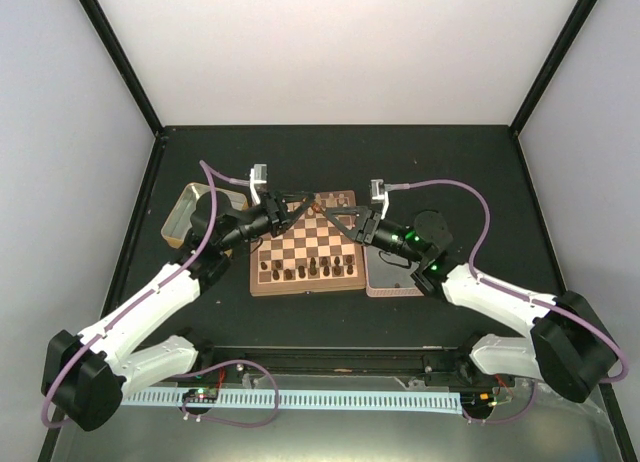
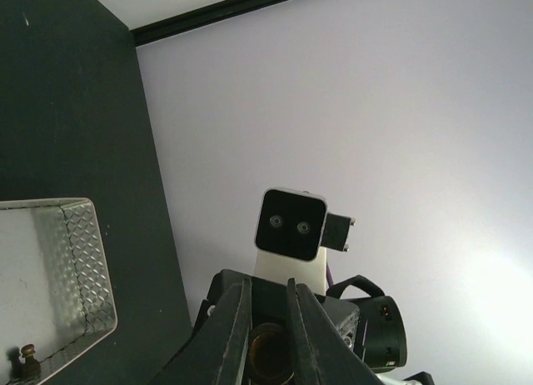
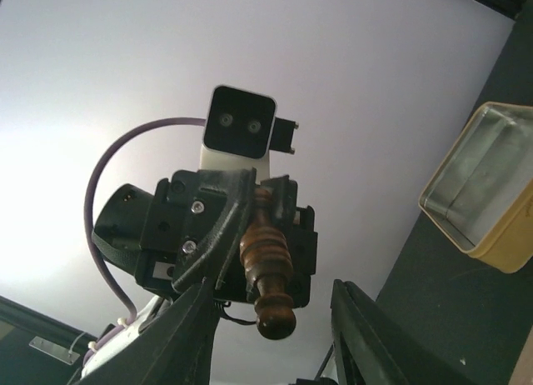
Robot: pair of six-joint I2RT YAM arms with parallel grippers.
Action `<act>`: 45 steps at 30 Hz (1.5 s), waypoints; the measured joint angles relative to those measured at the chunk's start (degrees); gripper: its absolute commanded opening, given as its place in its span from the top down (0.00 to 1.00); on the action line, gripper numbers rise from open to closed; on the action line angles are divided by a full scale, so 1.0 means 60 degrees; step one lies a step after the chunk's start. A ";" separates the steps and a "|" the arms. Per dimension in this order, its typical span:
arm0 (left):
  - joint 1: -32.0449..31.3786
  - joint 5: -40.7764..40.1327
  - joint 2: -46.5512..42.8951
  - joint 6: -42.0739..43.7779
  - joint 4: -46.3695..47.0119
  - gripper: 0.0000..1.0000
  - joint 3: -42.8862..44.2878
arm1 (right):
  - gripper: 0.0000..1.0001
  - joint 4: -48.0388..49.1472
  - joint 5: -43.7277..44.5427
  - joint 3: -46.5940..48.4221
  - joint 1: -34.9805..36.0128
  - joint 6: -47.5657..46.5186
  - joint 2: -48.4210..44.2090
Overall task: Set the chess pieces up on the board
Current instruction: Pick up the chess piece from the storage box.
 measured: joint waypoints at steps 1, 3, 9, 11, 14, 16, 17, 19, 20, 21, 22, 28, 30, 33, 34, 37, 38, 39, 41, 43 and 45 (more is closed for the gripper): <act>0.0004 -0.0007 0.0000 -0.0007 0.0025 0.98 -0.0025 | 0.63 -0.0069 0.0000 0.0000 0.0022 0.0004 0.0000; 0.0018 -0.0011 0.0000 -0.0029 0.0051 0.99 -0.0033 | 0.68 -0.0208 -0.0004 0.0000 0.0095 -0.0007 0.0000; 0.0051 -0.0007 0.0000 -0.0073 0.0164 0.98 -0.0033 | 0.73 -0.0306 -0.0007 0.0015 0.0178 0.0011 0.0000; 0.0051 -0.0007 0.0000 -0.0084 0.0182 0.98 -0.0047 | 0.74 -0.0306 -0.0007 0.0055 0.0175 0.0029 0.0007; 0.0051 -0.0004 0.0000 -0.0135 0.0244 0.98 -0.0157 | 0.79 -0.0302 -0.0004 0.0178 0.0175 0.0033 0.0058; 0.0055 -0.0004 0.0000 -0.0171 0.0295 0.98 -0.0248 | 0.86 -0.0306 -0.0007 0.0248 0.0175 0.0044 0.0109; 0.0058 -0.0004 0.0000 -0.0178 0.0291 0.98 -0.0270 | 0.90 -0.0317 -0.0011 0.0266 0.0175 0.0022 0.0117; 0.0058 -0.0004 0.0000 -0.0189 0.0302 0.98 -0.0299 | 0.96 -0.0321 -0.0025 0.0295 0.0175 0.0098 0.0127; 0.0058 -0.0007 0.0000 -0.0186 0.0310 0.98 -0.0299 | 0.98 -0.0350 -0.0040 0.0306 0.0175 0.0095 0.0127; 0.0058 -0.0007 0.0000 -0.0182 0.0317 0.98 -0.0302 | 0.99 -0.0419 -0.0040 0.0324 0.0175 0.0117 0.0127; 0.0062 -0.0011 0.0000 -0.0175 0.0310 0.99 -0.0310 | 0.99 -0.0645 -0.0044 0.0397 0.0175 0.0004 0.0124; 0.0186 -0.0229 -0.0149 0.0368 -0.0175 0.98 -0.0335 | 0.99 -0.3133 0.0113 0.1191 0.0175 -0.1035 -0.0084; 0.0233 -0.0557 -0.0474 0.0980 -0.0845 0.98 -0.0335 | 0.99 -0.4575 0.0310 0.1749 0.0175 -0.1738 -0.0080; 0.0328 -0.1574 -0.1155 0.2277 -0.2455 0.98 -0.0295 | 0.99 -0.7399 0.0739 0.3093 0.0178 -0.3220 0.0368; 0.0346 -0.1993 -0.1373 0.2710 -0.3038 0.99 -0.0255 | 0.99 -0.8036 0.0885 0.3475 0.0178 -0.3654 0.0616; 0.0357 -0.3435 -0.2022 0.3880 -0.4561 0.98 -0.0197 | 0.99 -1.0378 0.1512 0.4863 0.0335 -0.5038 0.1690; 0.0361 -0.4025 -0.2361 0.4350 -0.5158 0.98 -0.0197 | 0.99 -1.1194 0.1843 0.5373 0.0466 -0.5461 0.2109; 0.0364 -0.4419 -0.2616 0.4630 -0.5533 0.99 -0.0197 | 0.99 -1.2047 0.2200 0.6007 0.0652 -0.5883 0.2630; 0.0372 -0.5184 -0.3158 0.5180 -0.6153 0.99 -0.0197 | 0.99 -1.3362 0.2812 0.7184 0.1078 -0.6597 0.3639; 0.0375 -0.5872 -0.3759 0.5643 -0.6659 0.98 -0.0197 | 0.99 -1.4429 0.3340 0.8302 0.1475 -0.7111 0.4608; 0.0375 -0.6437 -0.4284 0.6029 -0.7089 0.98 -0.0193 | 0.99 -1.5435 0.3901 0.9439 0.1869 -0.7555 0.5654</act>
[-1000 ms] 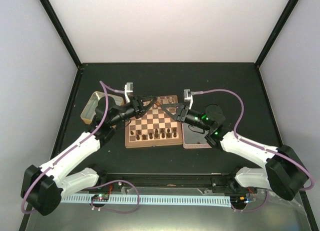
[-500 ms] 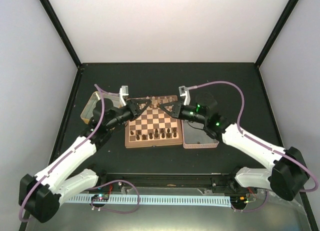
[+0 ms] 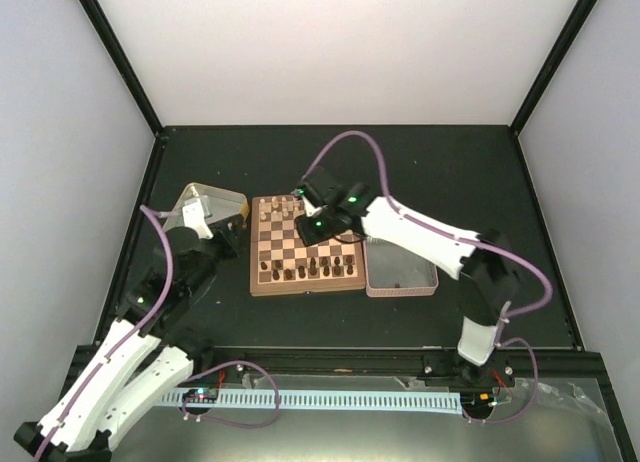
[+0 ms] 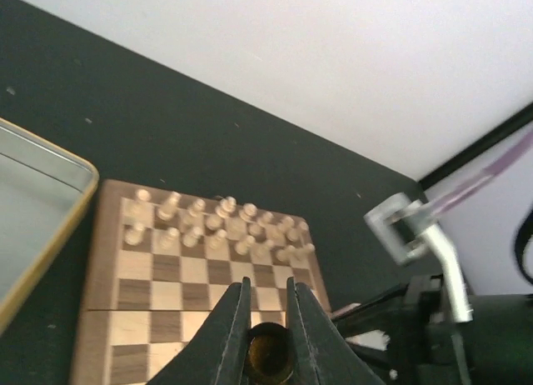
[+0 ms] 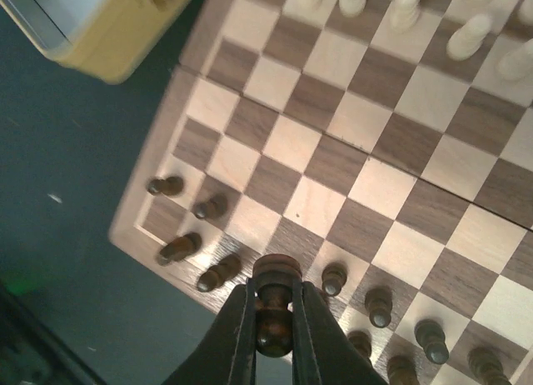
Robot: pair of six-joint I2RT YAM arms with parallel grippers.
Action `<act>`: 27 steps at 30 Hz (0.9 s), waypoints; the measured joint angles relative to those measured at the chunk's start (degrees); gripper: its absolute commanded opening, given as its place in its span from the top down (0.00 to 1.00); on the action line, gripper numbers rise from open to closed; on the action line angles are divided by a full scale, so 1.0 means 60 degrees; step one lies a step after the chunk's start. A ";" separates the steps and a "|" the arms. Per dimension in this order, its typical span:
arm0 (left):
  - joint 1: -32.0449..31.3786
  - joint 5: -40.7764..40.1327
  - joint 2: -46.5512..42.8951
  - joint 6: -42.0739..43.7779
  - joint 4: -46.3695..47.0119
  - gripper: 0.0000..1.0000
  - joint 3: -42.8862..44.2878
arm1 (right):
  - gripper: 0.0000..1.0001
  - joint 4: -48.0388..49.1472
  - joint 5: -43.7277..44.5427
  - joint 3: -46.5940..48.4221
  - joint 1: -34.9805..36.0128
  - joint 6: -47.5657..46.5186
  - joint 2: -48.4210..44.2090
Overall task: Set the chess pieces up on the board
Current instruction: Pick up the chess piece from the storage box, then place the chess piece on the chessboard.
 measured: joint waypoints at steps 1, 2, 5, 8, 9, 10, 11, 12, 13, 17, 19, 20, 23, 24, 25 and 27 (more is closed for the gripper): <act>0.0004 -0.0171 -0.0182 0.0117 -0.0146 0.98 0.0007 | 0.98 -0.0372 0.0222 0.0419 0.0157 -0.0160 0.0408; 0.0007 -0.0328 -0.0324 0.0226 -0.0284 0.98 0.0015 | 0.98 -0.0750 0.0401 0.0823 0.0302 -0.0284 0.0831; 0.0033 -0.0776 -0.0630 0.0506 -0.0750 0.98 0.0058 | 0.97 -0.1770 0.0845 0.1861 0.0652 -0.0576 0.1891; 0.0040 -0.1140 -0.0980 0.0729 -0.1104 0.98 0.0124 | 0.96 -0.2652 0.1129 0.2867 0.0962 -0.0750 0.2874; 0.0040 -0.1249 -0.1096 0.0798 -0.1158 0.99 0.0149 | 0.96 -0.2881 0.1180 0.3151 0.1038 -0.0772 0.3133; 0.0040 -0.1315 -0.1169 0.0838 -0.1206 0.98 0.0175 | 0.96 -0.3078 0.1209 0.3406 0.1107 -0.0776 0.3381; 0.0040 -0.1388 -0.1242 0.0885 -0.1220 0.98 0.0197 | 0.96 -0.3228 0.1242 0.3625 0.1166 -0.0776 0.3603; 0.0040 -0.1446 -0.1308 0.0922 -0.1260 0.98 0.0226 | 0.96 -0.3377 0.1275 0.3843 0.1220 -0.0772 0.3821; 0.0040 -0.1501 -0.1359 0.0962 -0.1315 0.98 0.0277 | 0.96 -0.3493 0.1286 0.4029 0.1268 -0.0765 0.4007; 0.0040 -0.1585 -0.1497 0.1049 -0.1439 0.99 0.0313 | 0.90 -0.3847 0.1330 0.4444 0.1370 -0.0692 0.4535; 0.0040 -0.1628 -0.1541 0.1067 -0.1490 0.98 0.0313 | 0.89 -0.3996 0.1341 0.4601 0.1370 -0.0663 0.4714; 0.0040 -0.1650 -0.1566 0.1071 -0.1512 0.98 0.0313 | 0.89 -0.4076 0.1344 0.4681 0.1370 -0.0652 0.4779; 0.0040 -0.1690 -0.1596 0.1071 -0.1566 0.98 0.0313 | 0.88 -0.4222 0.1373 0.4911 0.1366 -0.0648 0.4911; 0.0040 -0.1694 -0.1596 0.1071 -0.1577 0.98 0.0313 | 0.88 -0.4244 0.1373 0.4965 0.1366 -0.0648 0.4925; 0.0040 -0.1694 -0.1596 0.1071 -0.1592 0.98 0.0313 | 0.88 -0.4291 0.1373 0.5049 0.1370 -0.0648 0.4958; 0.0040 -0.1694 -0.1596 0.1071 -0.1603 0.99 0.0313 | 0.88 -0.4313 0.1366 0.5169 0.1370 -0.0648 0.5031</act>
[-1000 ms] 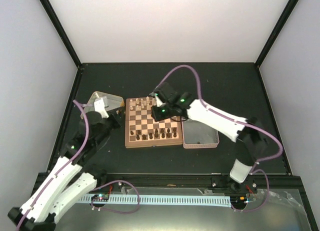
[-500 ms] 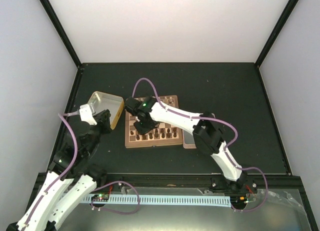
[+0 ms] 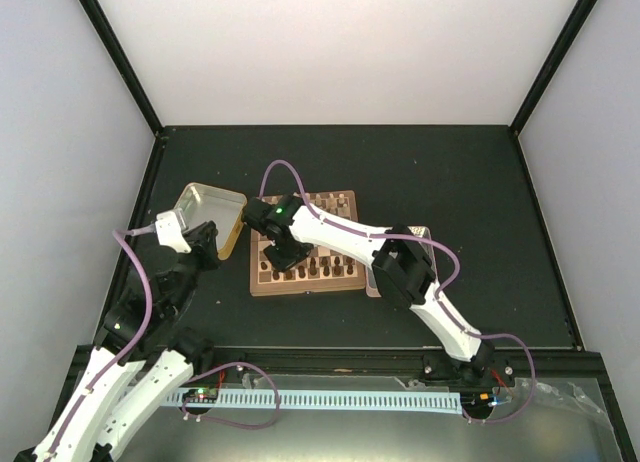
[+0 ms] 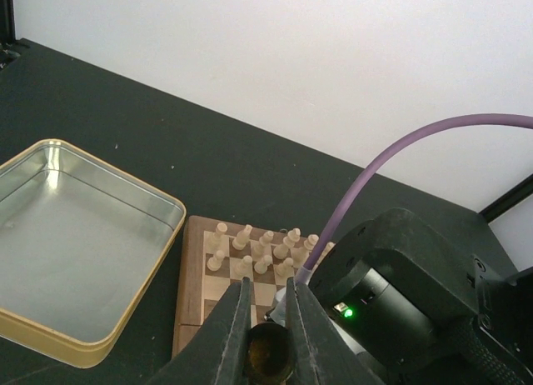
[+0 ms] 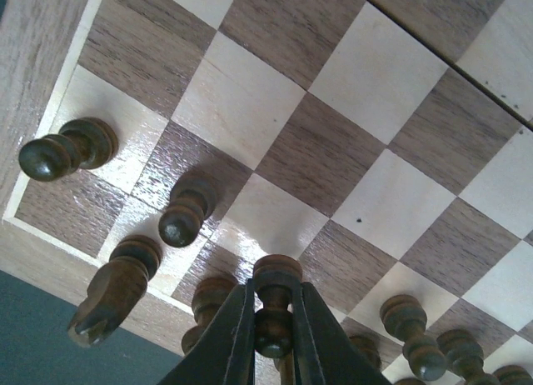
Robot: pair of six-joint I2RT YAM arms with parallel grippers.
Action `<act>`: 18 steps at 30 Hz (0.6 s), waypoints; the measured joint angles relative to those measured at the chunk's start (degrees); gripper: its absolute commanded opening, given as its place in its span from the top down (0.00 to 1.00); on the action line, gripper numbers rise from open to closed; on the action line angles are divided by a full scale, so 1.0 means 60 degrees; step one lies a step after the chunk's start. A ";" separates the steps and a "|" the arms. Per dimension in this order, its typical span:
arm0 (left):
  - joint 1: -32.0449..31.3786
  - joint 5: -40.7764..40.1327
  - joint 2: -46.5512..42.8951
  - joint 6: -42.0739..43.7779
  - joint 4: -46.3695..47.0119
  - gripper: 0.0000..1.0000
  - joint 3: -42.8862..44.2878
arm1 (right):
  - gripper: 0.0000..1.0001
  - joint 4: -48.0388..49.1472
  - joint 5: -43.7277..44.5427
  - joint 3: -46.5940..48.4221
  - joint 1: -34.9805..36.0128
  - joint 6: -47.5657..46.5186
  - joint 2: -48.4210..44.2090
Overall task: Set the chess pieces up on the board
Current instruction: Place the chess piece on the chessboard.
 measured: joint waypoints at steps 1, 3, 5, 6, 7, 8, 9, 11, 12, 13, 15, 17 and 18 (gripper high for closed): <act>0.0000 0.0000 0.0000 0.0000 -0.0004 0.98 -0.0004 | 0.88 0.0004 -0.0011 0.0062 0.0000 0.0000 0.0055; 0.0000 0.0000 0.0000 0.0000 -0.0007 0.98 -0.0004 | 0.87 -0.0029 -0.0029 0.0160 0.0000 -0.0004 0.0178; 0.0000 -0.0004 0.0000 0.0000 -0.0015 0.98 -0.0004 | 0.87 -0.0036 -0.0040 0.0255 0.0000 0.0000 0.0321; 0.0000 0.0000 0.0000 0.0000 -0.0015 0.99 -0.0004 | 0.86 -0.0055 -0.0036 0.0313 0.0000 -0.0004 0.0350; 0.0000 0.0000 0.0000 0.0000 -0.0018 0.98 -0.0004 | 0.86 -0.0055 -0.0044 0.0350 0.0000 0.0000 0.0350; 0.0000 0.0000 0.0000 0.0000 -0.0018 0.99 -0.0004 | 0.86 -0.0055 -0.0044 0.0379 0.0000 -0.0004 0.0353; 0.0000 0.0000 0.0000 0.0000 -0.0022 0.98 -0.0007 | 0.86 -0.0062 -0.0044 0.0397 0.0000 0.0004 0.0353; 0.0000 0.0000 0.0000 0.0000 -0.0022 0.98 -0.0007 | 0.86 -0.0062 -0.0044 0.0415 0.0000 0.0004 0.0353; 0.0000 -0.0004 0.0000 0.0000 -0.0022 0.98 -0.0007 | 0.85 -0.0066 -0.0040 0.0430 0.0000 0.0004 0.0357; 0.0000 0.0000 0.0000 0.0000 -0.0022 0.98 -0.0007 | 0.84 -0.0066 -0.0040 0.0441 0.0000 0.0004 0.0357; 0.0000 0.0000 0.0000 0.0000 -0.0022 0.98 -0.0007 | 0.80 -0.0062 -0.0040 0.0470 0.0000 0.0022 0.0357; 0.0000 0.0000 0.0000 0.0000 -0.0025 0.98 -0.0007 | 0.77 -0.0069 -0.0044 0.0499 0.0000 0.0047 0.0357; 0.0000 0.0000 0.0000 0.0004 -0.0025 0.99 -0.0007 | 0.76 -0.0069 -0.0036 0.0517 0.0000 0.0029 0.0361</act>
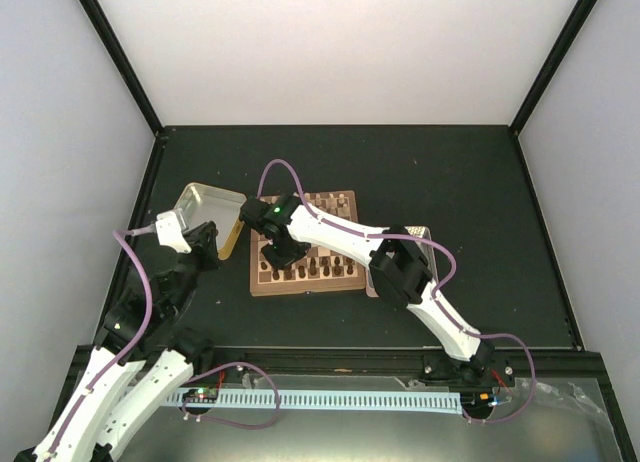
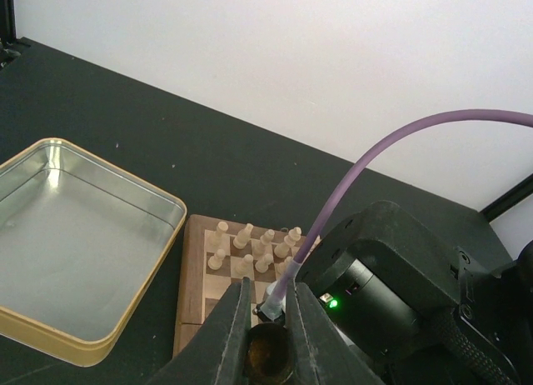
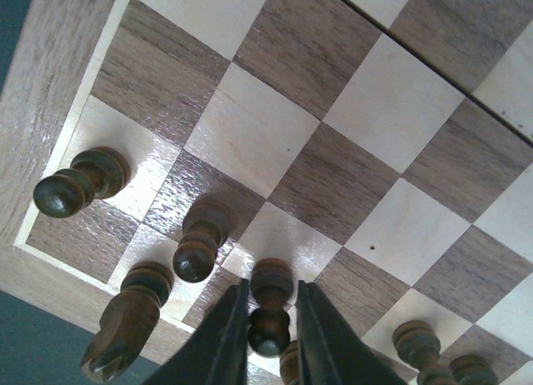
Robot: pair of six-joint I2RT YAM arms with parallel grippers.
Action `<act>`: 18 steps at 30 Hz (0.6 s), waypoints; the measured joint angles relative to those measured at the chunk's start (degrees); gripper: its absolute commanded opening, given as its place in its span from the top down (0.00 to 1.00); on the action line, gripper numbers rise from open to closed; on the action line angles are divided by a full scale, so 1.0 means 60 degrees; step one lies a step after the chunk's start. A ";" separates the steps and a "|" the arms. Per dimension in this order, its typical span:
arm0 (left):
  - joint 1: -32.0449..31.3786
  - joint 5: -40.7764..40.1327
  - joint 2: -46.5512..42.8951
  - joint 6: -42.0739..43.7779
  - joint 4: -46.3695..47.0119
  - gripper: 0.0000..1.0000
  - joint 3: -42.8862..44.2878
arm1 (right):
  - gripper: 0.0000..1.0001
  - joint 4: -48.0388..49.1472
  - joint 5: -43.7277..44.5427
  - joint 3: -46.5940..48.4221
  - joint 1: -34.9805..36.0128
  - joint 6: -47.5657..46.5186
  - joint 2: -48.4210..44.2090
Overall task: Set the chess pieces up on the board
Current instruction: Place the chess piece on the chessboard.
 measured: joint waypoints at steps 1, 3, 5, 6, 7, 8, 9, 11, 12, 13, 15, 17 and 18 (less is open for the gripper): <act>0.0000 0.0000 0.0000 0.0000 0.0000 0.98 0.0000 | 0.76 0.0004 0.0000 0.0004 0.0000 0.0015 0.0000; 0.0000 0.0000 0.0000 0.0000 0.0000 0.99 0.0000 | 0.75 0.0004 0.0007 0.0004 0.0000 0.0029 0.0000; 0.0000 0.0000 0.0000 0.0004 0.0000 0.98 0.0000 | 0.74 0.0007 0.0018 0.0004 0.0000 0.0033 0.0000; 0.0000 0.0000 0.0000 0.0004 0.0000 0.98 0.0000 | 0.74 0.0015 0.0033 0.0004 0.0000 0.0036 0.0000; 0.0000 0.0000 0.0000 0.0004 0.0000 0.98 0.0000 | 0.74 0.0025 0.0062 0.0004 -0.0004 0.0044 0.0000; 0.0000 0.0000 0.0000 0.0000 -0.0004 0.98 0.0000 | 0.74 0.0047 0.0109 0.0004 -0.0007 0.0073 0.0000; 0.0000 0.0004 0.0000 0.0000 -0.0004 0.98 0.0000 | 0.73 0.0080 0.0164 0.0004 -0.0022 0.0109 -0.0004; 0.0000 0.0011 0.0000 0.0000 -0.0004 0.98 0.0000 | 0.70 0.0197 0.0299 -0.0015 -0.0036 0.0204 -0.0051; 0.0000 0.0033 0.0000 -0.0004 -0.0004 0.98 0.0000 | 0.69 0.0324 0.0357 -0.0076 -0.0051 0.0251 -0.0124; 0.0000 0.0066 -0.0004 -0.0007 -0.0004 0.98 0.0000 | 0.67 0.0506 0.0415 -0.0222 -0.0069 0.0295 -0.0255; 0.0004 0.0219 -0.0011 -0.0015 0.0000 0.98 0.0000 | 0.63 0.1093 0.0557 -0.0918 -0.0124 0.0386 -0.0856; 0.0004 0.0484 -0.0015 -0.0062 0.0040 0.97 0.0000 | 0.60 0.1912 0.0670 -0.2029 -0.0189 0.0412 -0.1861; 0.0004 0.0667 -0.0011 -0.0091 0.0069 0.97 0.0000 | 0.58 0.2390 0.0696 -0.2667 -0.0219 0.0404 -0.2459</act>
